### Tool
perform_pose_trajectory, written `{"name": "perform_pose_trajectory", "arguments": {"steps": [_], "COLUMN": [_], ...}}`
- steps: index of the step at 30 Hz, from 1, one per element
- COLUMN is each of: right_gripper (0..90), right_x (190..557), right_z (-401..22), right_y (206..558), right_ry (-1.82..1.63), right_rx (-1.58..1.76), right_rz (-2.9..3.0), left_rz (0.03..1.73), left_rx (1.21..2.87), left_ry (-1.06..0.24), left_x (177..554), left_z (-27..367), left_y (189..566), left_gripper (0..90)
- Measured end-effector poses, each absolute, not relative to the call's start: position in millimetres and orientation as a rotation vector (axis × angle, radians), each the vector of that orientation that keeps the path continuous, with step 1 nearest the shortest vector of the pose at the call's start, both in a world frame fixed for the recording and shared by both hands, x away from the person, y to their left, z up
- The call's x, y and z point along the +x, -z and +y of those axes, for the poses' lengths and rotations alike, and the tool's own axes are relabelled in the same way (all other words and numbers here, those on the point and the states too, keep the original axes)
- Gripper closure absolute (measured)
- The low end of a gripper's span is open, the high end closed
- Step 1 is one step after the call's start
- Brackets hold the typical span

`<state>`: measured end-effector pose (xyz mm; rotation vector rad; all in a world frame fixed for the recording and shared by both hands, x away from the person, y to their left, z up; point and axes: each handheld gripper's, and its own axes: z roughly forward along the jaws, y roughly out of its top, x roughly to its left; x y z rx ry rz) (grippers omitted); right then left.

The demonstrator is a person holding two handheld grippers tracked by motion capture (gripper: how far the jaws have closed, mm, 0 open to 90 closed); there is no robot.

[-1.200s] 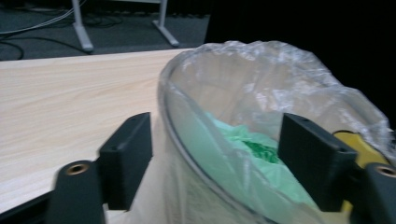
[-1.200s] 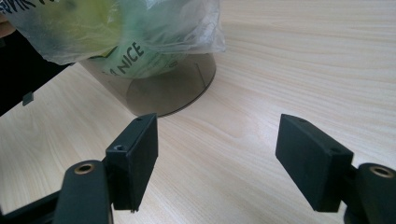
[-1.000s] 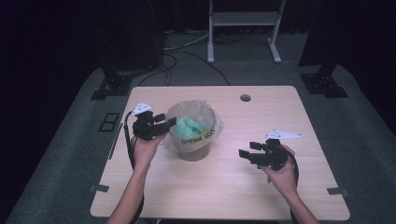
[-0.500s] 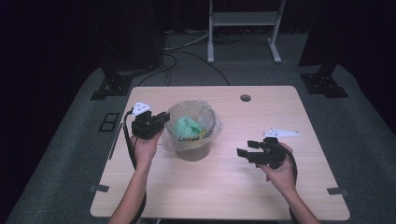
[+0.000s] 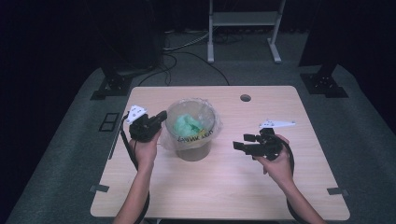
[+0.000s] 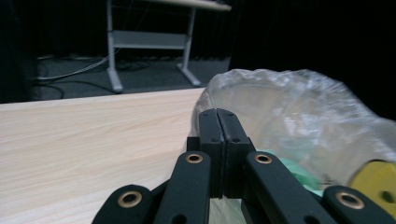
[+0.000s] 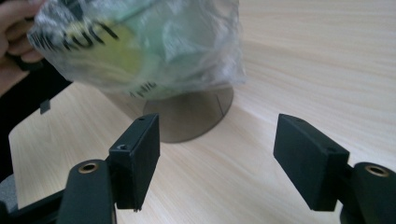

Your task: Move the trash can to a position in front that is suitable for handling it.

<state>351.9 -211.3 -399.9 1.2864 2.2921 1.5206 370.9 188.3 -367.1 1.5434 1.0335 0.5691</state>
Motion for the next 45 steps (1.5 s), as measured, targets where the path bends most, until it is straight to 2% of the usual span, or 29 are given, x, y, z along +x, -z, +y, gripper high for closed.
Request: {"name": "perform_pose_trajectory", "arguments": {"steps": [4, 12, 17, 29, 34, 35, 40, 41, 42, 44, 45], "right_gripper": [30.9, 30.9, 30.9, 32.7, 47.8, 47.8, 62.1, 62.1, 67.1, 69.6, 75.3], "right_x": [362, 384, 399, 420, 425, 425, 424, 424, 424, 424, 423], "right_z": [-200, -172, -161, -140, -129, -129, -124, -124, -124, -123, -122], "right_y": [384, 361, 357, 351, 349, 349, 347, 347, 345, 345, 343], "right_ry": [-1.551, -1.609, -1.622, -1.613, -1.561, -1.561, -1.515, -1.515, -1.508, -1.506, -1.475], "right_rx": [1.271, 1.243, 1.263, 1.307, 1.314, 1.314, 1.313, 1.313, 1.308, 1.306, 1.308], "right_rz": [2.269, 2.23, 2.219, 2.186, 2.185, 2.185, 2.169, 2.169, 2.161, 2.158, 2.153], "left_rz": [1.003, 0.971, 0.949, 0.939, 0.933, 0.93, 0.931, 0.929, 0.926, 0.924, 0.92], "left_rx": [1.468, 1.436, 1.414, 1.412, 1.397, 1.394, 1.375, 1.373, 1.369, 1.366, 1.36], "left_ry": [-0.502, -0.459, -0.391, -0.385, -0.369, -0.366, -0.346, -0.343, -0.339, -0.338, -0.338], "left_x": [365, 360, 358, 356, 356, 356, 358, 358, 358, 358, 358], "left_z": [192, 194, 194, 194, 196, 197, 198, 198, 198, 198, 198], "left_y": [370, 376, 380, 381, 381, 381, 382, 382, 382, 381, 380], "left_gripper": [89.9, 89.9, 89.9, 89.9, 89.9, 89.9, 89.9, 89.9, 89.9, 89.9, 89.8]}}
